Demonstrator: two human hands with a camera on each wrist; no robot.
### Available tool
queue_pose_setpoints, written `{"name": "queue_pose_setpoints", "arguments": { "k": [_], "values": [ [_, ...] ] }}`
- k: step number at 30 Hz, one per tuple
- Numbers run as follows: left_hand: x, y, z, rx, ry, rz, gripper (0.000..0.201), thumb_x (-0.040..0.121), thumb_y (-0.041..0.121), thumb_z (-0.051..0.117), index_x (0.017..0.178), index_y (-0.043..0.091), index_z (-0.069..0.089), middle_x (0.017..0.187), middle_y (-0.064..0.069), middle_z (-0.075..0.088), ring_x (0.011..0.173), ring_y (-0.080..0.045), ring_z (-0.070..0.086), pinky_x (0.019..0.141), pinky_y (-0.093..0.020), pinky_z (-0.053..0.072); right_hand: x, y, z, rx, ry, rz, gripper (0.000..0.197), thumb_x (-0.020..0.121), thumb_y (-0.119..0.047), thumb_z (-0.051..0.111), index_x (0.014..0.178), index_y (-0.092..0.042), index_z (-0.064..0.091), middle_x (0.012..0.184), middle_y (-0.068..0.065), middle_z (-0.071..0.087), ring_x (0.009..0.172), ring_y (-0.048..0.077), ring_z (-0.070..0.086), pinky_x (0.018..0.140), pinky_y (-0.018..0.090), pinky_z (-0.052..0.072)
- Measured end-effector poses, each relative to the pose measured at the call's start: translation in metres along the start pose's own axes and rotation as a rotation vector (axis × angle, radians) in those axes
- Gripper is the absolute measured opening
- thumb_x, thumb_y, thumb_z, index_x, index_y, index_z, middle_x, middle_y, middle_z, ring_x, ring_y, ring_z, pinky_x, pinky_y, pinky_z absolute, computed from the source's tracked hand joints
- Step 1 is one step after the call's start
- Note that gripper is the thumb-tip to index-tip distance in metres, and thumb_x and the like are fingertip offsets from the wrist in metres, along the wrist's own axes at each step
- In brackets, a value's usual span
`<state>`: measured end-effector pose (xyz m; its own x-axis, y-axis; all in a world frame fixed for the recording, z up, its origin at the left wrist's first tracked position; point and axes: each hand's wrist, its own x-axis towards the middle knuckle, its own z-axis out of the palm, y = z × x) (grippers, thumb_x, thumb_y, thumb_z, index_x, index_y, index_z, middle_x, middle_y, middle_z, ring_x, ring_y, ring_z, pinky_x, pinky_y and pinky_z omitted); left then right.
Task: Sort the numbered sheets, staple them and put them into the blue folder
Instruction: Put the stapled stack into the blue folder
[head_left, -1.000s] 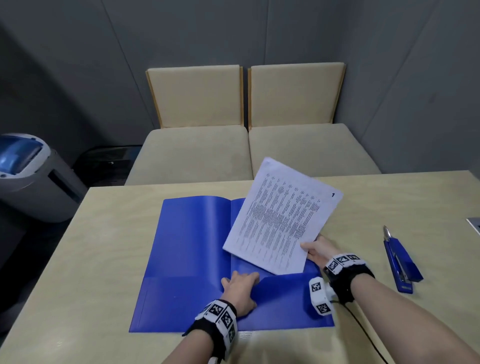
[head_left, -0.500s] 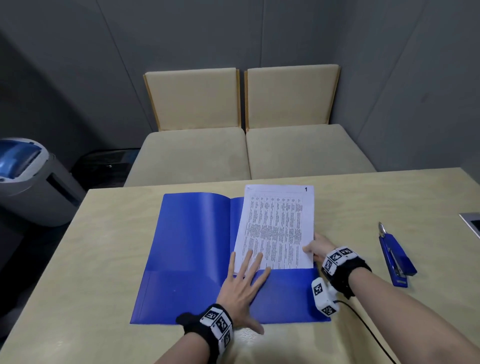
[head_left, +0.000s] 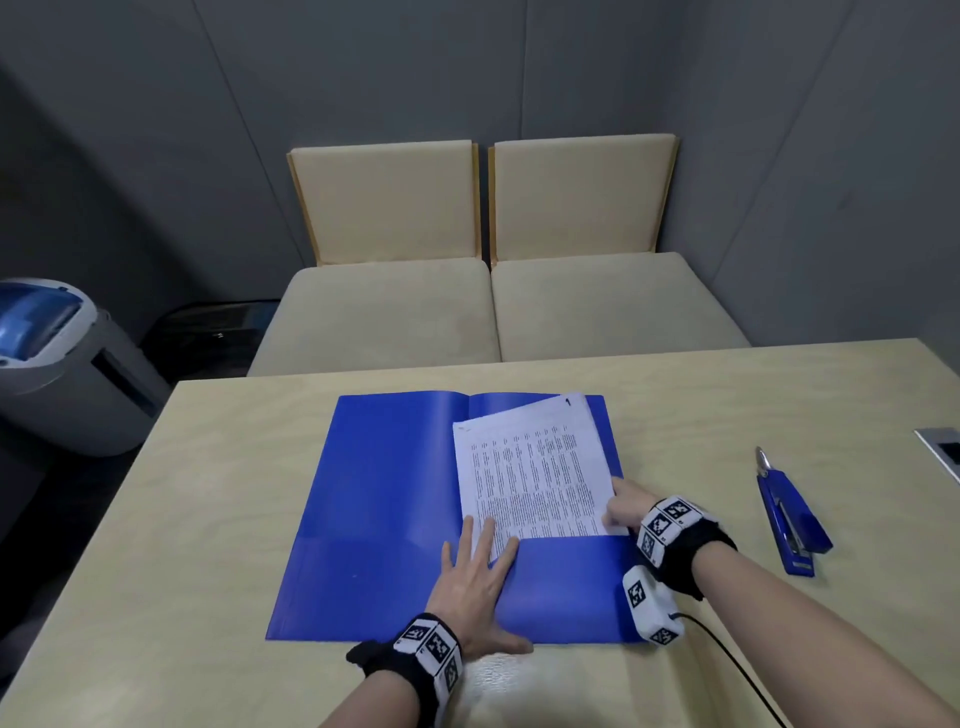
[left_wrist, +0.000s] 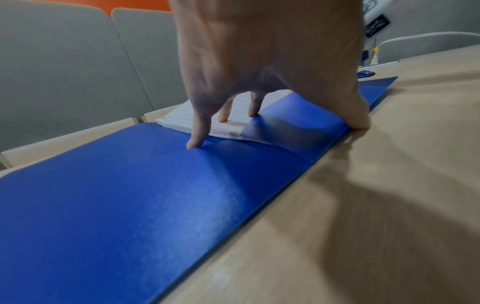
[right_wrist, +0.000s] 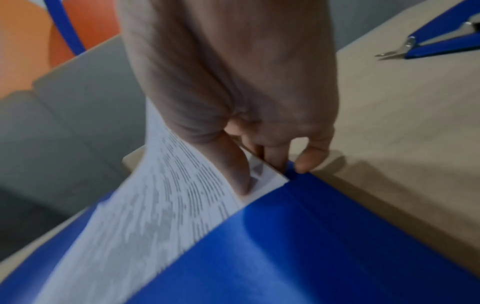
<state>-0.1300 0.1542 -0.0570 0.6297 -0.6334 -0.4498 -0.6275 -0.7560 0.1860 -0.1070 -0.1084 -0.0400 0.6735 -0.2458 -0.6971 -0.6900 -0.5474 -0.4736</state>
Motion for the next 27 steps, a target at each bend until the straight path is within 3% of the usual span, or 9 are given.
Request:
{"name": "queue_pose_setpoints", "arguments": {
  "k": [2, 4, 6, 9, 12, 15, 19, 25, 27],
  "values": [
    [0.000, -0.001, 0.001, -0.007, -0.013, -0.001, 0.123, 0.061, 0.077, 0.060, 0.151, 0.028, -0.008, 0.158, -0.006, -0.018, 0.142, -0.037, -0.025, 0.115, -0.058, -0.003, -0.004, -0.004, -0.002, -0.176, -0.063, 0.052, 0.027, 0.082, 0.006, 0.048, 0.107, -0.002, 0.055, 0.099, 0.010, 0.056, 0.080, 0.019, 0.050, 0.060, 0.024, 0.039],
    [0.001, -0.001, 0.001, 0.002, -0.025, 0.005, 0.122, 0.061, 0.077, 0.060, 0.151, 0.028, -0.006, 0.158, -0.006, -0.018, 0.142, -0.037, -0.025, 0.115, -0.058, -0.003, -0.005, -0.004, -0.006, -0.299, -0.124, 0.121, 0.003, 0.084, -0.003, 0.054, 0.082, -0.004, 0.055, 0.079, 0.006, 0.056, 0.076, 0.020, 0.047, 0.053, 0.022, 0.035],
    [0.003, -0.002, 0.001, 0.004, -0.028, 0.009, 0.122, 0.060, 0.077, 0.060, 0.151, 0.029, -0.005, 0.159, -0.005, -0.017, 0.142, -0.039, -0.026, 0.116, -0.058, -0.003, -0.003, -0.002, -0.004, -0.288, -0.098, 0.180, 0.011, 0.086, -0.014, 0.058, 0.077, -0.007, 0.056, 0.068, 0.002, 0.062, 0.078, 0.020, 0.051, 0.060, 0.022, 0.043],
    [0.007, -0.001, 0.001, -0.009, -0.022, 0.002, 0.121, 0.059, 0.077, 0.060, 0.151, 0.030, -0.004, 0.159, -0.004, -0.017, 0.141, -0.040, -0.026, 0.116, -0.059, -0.003, 0.002, 0.000, 0.003, -0.128, 0.065, 0.222, 0.038, 0.093, -0.023, 0.048, 0.124, -0.002, 0.052, 0.124, 0.014, 0.056, 0.116, 0.029, 0.052, 0.096, 0.032, 0.043],
    [0.008, -0.001, 0.001, -0.024, -0.015, -0.001, 0.120, 0.060, 0.076, 0.060, 0.151, 0.032, -0.006, 0.159, -0.002, -0.018, 0.142, -0.040, -0.024, 0.116, -0.058, -0.003, -0.005, 0.001, 0.009, -0.251, 0.250, 0.294, 0.040, 0.094, -0.020, 0.038, 0.129, -0.005, 0.049, 0.140, 0.017, 0.036, 0.128, 0.033, 0.038, 0.104, 0.032, 0.033],
    [0.008, -0.001, 0.001, -0.026, -0.015, 0.005, 0.121, 0.061, 0.076, 0.061, 0.151, 0.032, -0.006, 0.158, -0.002, -0.019, 0.143, -0.039, -0.022, 0.117, -0.057, -0.004, -0.003, 0.006, 0.006, -0.209, 0.216, 0.303, 0.034, 0.093, -0.017, 0.041, 0.120, -0.002, 0.053, 0.129, 0.016, 0.049, 0.120, 0.032, 0.049, 0.090, 0.029, 0.041],
    [0.007, -0.002, 0.002, -0.063, 0.015, 0.007, 0.122, 0.058, 0.074, 0.064, 0.150, 0.034, -0.006, 0.155, -0.009, -0.030, 0.143, -0.037, -0.022, 0.118, -0.055, -0.003, -0.007, 0.005, -0.004, -0.183, 0.170, 0.265, 0.011, 0.093, -0.014, 0.043, 0.094, -0.004, 0.046, 0.091, 0.008, 0.053, 0.089, 0.025, 0.052, 0.067, 0.024, 0.039],
    [0.011, -0.003, 0.004, -0.044, -0.013, -0.006, 0.123, 0.059, 0.075, 0.064, 0.150, 0.033, -0.008, 0.156, -0.015, -0.024, 0.143, -0.038, -0.022, 0.117, -0.055, -0.005, -0.009, 0.000, -0.007, -0.224, 0.145, 0.210, 0.018, 0.093, -0.015, 0.043, 0.104, -0.005, 0.054, 0.103, 0.011, 0.057, 0.086, 0.022, 0.049, 0.071, 0.023, 0.038],
    [0.011, -0.003, 0.004, -0.033, -0.016, -0.010, 0.123, 0.060, 0.076, 0.063, 0.150, 0.032, -0.008, 0.156, -0.016, -0.022, 0.143, -0.038, -0.021, 0.117, -0.056, -0.004, -0.011, 0.002, -0.006, -0.204, 0.188, 0.196, 0.014, 0.091, -0.014, 0.047, 0.089, -0.003, 0.056, 0.089, 0.007, 0.058, 0.082, 0.023, 0.049, 0.061, 0.022, 0.039]
  ]
}}
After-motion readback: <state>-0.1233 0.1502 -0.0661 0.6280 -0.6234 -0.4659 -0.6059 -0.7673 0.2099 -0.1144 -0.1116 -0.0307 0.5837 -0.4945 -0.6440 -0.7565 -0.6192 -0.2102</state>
